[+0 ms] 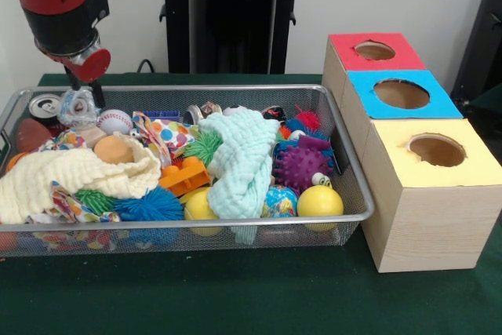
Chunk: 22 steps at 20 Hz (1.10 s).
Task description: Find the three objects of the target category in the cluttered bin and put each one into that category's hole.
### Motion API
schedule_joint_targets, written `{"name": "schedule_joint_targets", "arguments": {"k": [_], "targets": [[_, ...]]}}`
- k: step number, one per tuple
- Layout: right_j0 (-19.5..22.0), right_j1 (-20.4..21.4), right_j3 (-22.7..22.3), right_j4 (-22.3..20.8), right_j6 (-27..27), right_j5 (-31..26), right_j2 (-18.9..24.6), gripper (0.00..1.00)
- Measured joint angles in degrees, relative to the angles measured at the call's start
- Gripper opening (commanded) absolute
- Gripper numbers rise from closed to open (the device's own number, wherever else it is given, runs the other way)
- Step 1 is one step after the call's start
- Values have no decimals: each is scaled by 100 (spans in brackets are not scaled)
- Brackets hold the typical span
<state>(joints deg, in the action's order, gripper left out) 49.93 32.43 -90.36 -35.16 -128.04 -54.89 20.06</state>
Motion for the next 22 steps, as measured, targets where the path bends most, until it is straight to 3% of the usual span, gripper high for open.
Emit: {"name": "schedule_joint_targets", "arguments": {"k": [4, 22], "targets": [[88, -185, 9, -33, 0, -1, 7, 100], [151, -202, 28, -34, 0, 80, 29, 100]]}}
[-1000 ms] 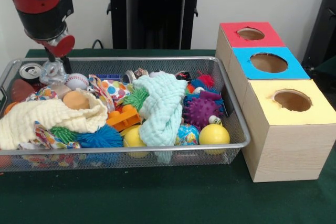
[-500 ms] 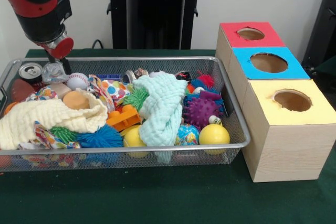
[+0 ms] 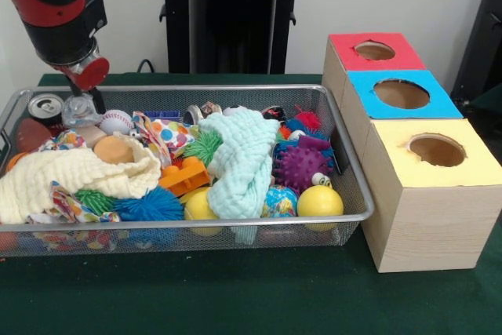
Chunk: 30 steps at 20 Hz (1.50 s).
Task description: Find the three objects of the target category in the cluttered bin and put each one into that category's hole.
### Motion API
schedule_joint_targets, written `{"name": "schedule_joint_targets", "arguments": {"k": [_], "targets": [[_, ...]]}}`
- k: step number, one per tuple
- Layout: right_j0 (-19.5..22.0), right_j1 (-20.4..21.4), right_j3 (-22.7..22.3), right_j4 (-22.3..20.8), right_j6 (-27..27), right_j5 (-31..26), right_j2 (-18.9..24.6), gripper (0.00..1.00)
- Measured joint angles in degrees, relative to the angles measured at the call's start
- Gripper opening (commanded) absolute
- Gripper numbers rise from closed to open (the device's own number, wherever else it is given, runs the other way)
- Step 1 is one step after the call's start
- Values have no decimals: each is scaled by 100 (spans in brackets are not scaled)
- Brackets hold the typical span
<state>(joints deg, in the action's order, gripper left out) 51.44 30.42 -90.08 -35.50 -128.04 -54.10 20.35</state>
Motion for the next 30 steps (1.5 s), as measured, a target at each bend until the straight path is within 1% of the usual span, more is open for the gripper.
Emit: {"name": "schedule_joint_targets", "arguments": {"k": [1, 24, 26, 30], "targets": [[-1, 0, 1, -27, 0, 15, 4, 0], [-1, -7, -69, -55, 0, 50, 169, 0], [-1, -4, -71, -66, 0, 84, 194, 0], [-1, 5, -82, -168, 0, 331, 296, 0]]}}
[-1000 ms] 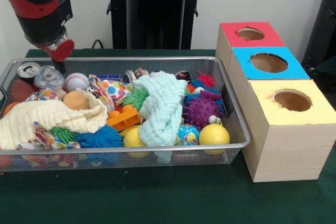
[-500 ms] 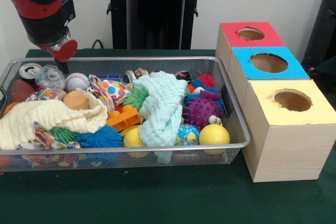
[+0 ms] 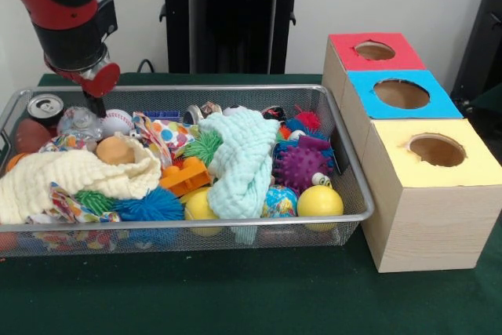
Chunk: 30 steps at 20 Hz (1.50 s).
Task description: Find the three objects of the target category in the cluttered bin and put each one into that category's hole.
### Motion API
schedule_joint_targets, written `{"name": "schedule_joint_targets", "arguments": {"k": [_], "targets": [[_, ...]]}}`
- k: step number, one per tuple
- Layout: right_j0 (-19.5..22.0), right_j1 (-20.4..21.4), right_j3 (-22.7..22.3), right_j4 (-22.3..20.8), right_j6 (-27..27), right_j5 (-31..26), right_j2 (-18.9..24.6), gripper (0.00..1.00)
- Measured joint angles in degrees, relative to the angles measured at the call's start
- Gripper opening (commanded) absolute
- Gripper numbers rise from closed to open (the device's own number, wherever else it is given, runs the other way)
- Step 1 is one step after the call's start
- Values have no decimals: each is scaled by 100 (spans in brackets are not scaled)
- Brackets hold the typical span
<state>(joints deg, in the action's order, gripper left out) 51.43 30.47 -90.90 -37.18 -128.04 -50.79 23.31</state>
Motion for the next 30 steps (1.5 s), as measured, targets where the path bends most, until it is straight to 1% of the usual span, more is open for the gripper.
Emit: {"name": "schedule_joint_targets", "arguments": {"k": [3, 7, 8, 10, 12, 16, 20, 30], "targets": [[-6, -14, -14, -96, 0, 377, 88, 0], [-41, -78, -66, -203, 0, 1046, 188, 0], [-67, -130, -68, -291, 0, 1431, 225, 0], [-86, -149, -69, -342, 0, 1666, 234, 0], [-141, -123, -88, -412, 0, 2114, 237, 0], [-213, -9, -173, -423, 0, 2364, 236, 0], [-331, 231, -365, -431, 0, 2388, 236, 0], [-459, 496, -495, -439, 0, 2388, 236, 0]]}}
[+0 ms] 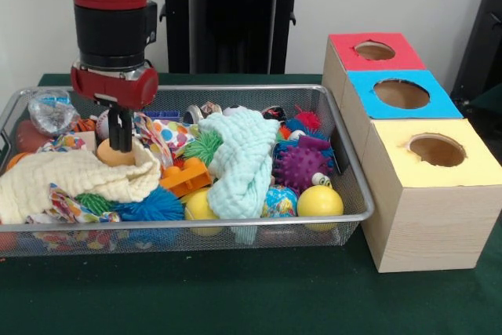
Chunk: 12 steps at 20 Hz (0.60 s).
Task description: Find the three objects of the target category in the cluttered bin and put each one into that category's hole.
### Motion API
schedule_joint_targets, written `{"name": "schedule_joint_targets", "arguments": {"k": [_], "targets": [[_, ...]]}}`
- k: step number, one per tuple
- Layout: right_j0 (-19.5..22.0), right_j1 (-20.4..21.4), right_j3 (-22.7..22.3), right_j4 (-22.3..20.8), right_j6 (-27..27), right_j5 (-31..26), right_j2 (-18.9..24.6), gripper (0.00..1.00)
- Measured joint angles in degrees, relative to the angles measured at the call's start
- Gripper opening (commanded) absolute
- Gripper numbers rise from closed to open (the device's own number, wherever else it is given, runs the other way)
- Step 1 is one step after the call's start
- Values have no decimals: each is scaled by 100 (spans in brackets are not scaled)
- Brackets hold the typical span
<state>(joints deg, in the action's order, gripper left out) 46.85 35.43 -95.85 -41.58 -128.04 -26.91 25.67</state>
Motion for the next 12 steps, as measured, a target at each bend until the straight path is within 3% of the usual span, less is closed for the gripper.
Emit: {"name": "schedule_joint_targets", "arguments": {"k": [9, 12], "targets": [[-123, 259, -112, 4, 0, -1, -65, 0], [-394, 388, -113, 69, -2, -83, -374, 0]]}}
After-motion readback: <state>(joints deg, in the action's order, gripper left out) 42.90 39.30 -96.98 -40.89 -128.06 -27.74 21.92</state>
